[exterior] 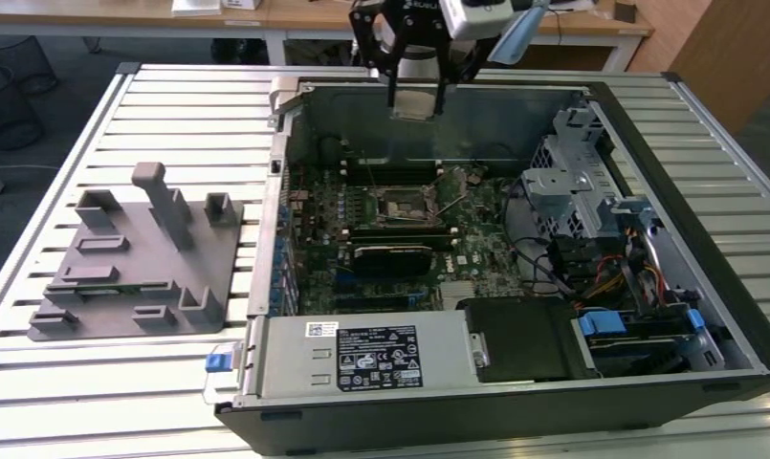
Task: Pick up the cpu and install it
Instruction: 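Place the cpu into insertion slot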
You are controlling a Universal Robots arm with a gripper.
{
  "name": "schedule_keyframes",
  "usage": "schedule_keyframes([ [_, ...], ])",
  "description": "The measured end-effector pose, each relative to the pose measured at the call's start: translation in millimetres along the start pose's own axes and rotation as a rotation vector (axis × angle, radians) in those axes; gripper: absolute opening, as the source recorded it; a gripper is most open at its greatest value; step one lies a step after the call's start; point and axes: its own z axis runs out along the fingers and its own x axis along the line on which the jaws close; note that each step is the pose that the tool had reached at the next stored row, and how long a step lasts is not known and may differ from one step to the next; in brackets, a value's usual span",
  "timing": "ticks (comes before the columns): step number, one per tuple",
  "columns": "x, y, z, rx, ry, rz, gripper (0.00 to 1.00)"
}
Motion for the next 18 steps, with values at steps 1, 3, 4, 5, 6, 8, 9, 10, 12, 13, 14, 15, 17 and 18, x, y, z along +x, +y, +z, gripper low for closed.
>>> schedule_keyframes([
  [1,0.0,0.0,0.1,0.0,-0.0004,0.015,0.53],
  [3,0.0,0.0,0.3,0.0001,-0.0012,0.044,0.53],
  [4,0.0,0.0,0.4,0.0002,-0.0015,0.061,0.53],
  [5,0.0,0.0,0.5,0.0002,-0.002,0.079,0.53],
  [6,0.0,0.0,0.5,0.0002,-0.0024,0.097,0.53],
  [8,0.0,0.0,0.7,0.0001,-0.0033,0.133,0.53],
  [9,0.0,0.0,0.8,0.0001,-0.0037,0.151,0.53],
  [10,0.0,0.0,0.8,0.0001,-0.0042,0.171,0.53],
  [12,0.0,0.0,0.9,0.0,-0.0051,0.206,0.53],
  [13,0.0,0.0,0.9,0.0,-0.0055,0.223,0.53],
  [14,0.0,0.0,1.0,0.0,-0.0059,0.241,0.53],
  [15,0.0,0.0,1.0,-0.0001,-0.0063,0.259,0.53],
  [17,0.0,-0.1,1.0,-0.0001,-0.0072,0.295,0.53],
  [18,0.0,0.0,1.1,-0.0002,-0.0076,0.313,0.53],
])
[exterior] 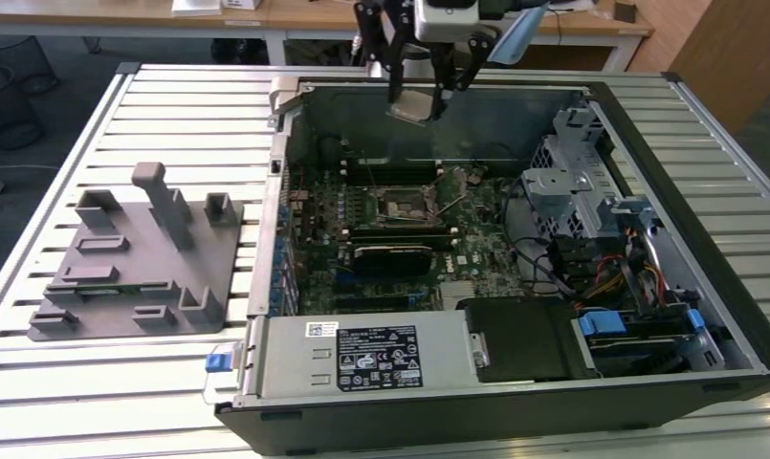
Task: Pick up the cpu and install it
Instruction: 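Place the cpu into insertion slot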
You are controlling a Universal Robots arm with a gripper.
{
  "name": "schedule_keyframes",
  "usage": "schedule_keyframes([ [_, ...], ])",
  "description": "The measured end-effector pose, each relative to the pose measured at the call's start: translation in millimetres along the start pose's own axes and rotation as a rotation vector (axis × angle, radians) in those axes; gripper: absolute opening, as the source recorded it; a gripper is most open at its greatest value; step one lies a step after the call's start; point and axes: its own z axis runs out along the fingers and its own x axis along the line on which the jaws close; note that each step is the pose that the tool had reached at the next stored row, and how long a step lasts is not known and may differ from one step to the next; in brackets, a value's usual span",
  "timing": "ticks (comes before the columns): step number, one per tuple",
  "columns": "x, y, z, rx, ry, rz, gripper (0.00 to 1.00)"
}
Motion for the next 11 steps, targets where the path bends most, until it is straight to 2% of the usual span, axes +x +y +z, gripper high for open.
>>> schedule_keyframes([
  [11,0.0,0.0,0.3,-0.0007,-0.0045,0.198,0.53],
])
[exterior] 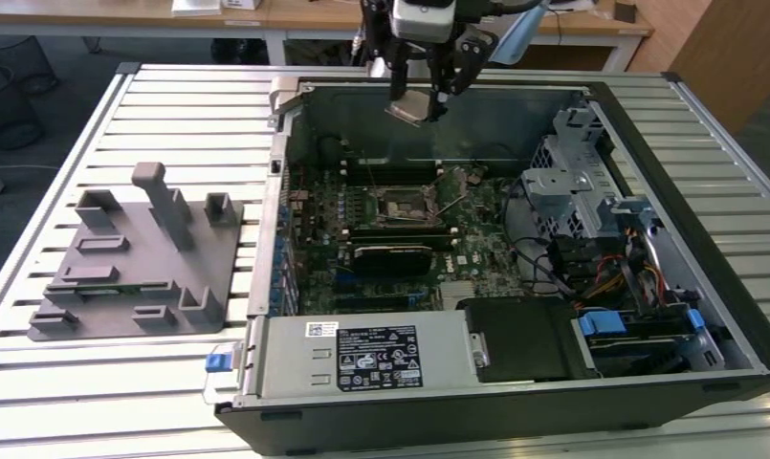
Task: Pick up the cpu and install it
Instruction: 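Place the cpu into insertion slot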
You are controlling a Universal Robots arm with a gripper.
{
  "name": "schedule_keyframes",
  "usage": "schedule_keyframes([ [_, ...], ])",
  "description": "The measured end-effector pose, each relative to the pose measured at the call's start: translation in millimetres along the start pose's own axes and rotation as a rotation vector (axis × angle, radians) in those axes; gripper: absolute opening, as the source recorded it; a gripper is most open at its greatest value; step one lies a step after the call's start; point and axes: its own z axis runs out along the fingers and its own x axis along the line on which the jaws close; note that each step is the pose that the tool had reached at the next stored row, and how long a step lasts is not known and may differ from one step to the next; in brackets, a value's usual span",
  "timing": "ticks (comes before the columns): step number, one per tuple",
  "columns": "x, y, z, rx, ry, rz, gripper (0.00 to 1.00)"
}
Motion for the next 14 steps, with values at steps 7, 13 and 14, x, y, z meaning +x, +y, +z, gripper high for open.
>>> schedule_keyframes([
  [7,0.0,0.0,0.2,0.0003,-0.0031,0.107,0.53],
  [13,0.1,0.1,0.6,0.0009,-0.0059,0.193,0.53],
  [14,0.1,0.1,0.7,0.001,-0.0064,0.207,0.53],
])
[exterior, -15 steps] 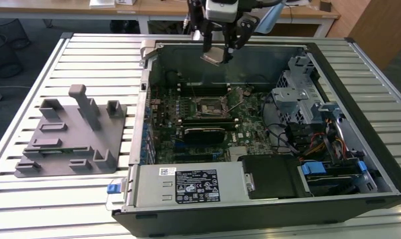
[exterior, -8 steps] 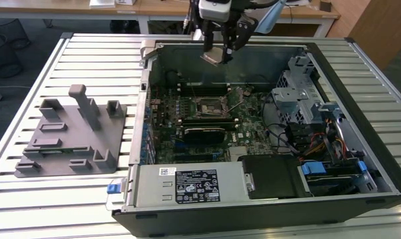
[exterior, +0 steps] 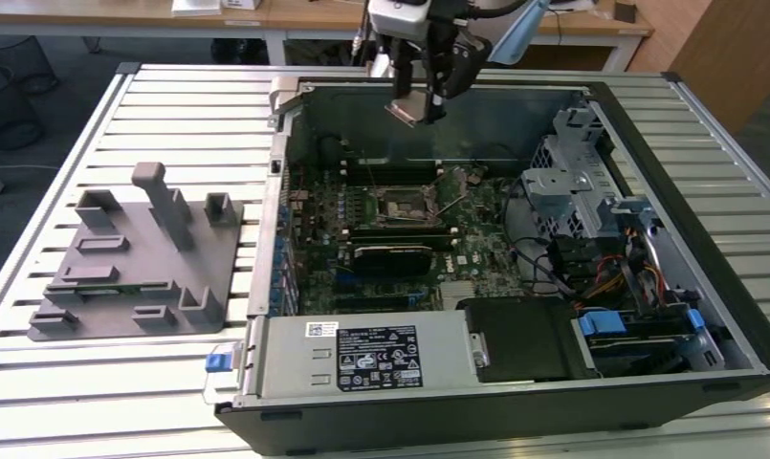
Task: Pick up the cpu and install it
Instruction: 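Place the cpu into insertion slot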
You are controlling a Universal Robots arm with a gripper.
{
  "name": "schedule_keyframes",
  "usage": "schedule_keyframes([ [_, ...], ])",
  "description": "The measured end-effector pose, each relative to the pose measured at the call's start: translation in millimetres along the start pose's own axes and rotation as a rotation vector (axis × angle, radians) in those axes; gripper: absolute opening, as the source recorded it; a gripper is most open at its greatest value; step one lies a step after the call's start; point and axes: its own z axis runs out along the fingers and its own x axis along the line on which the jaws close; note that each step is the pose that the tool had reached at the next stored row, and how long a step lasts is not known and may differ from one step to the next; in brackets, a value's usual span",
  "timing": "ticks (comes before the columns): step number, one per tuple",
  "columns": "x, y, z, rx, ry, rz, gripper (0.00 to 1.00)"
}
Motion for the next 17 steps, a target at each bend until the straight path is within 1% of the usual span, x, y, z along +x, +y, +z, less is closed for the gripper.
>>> schedule_keyframes([
  [17,0.4,0.3,1.4,0.0002,-0.0059,0.243,0.53],
])
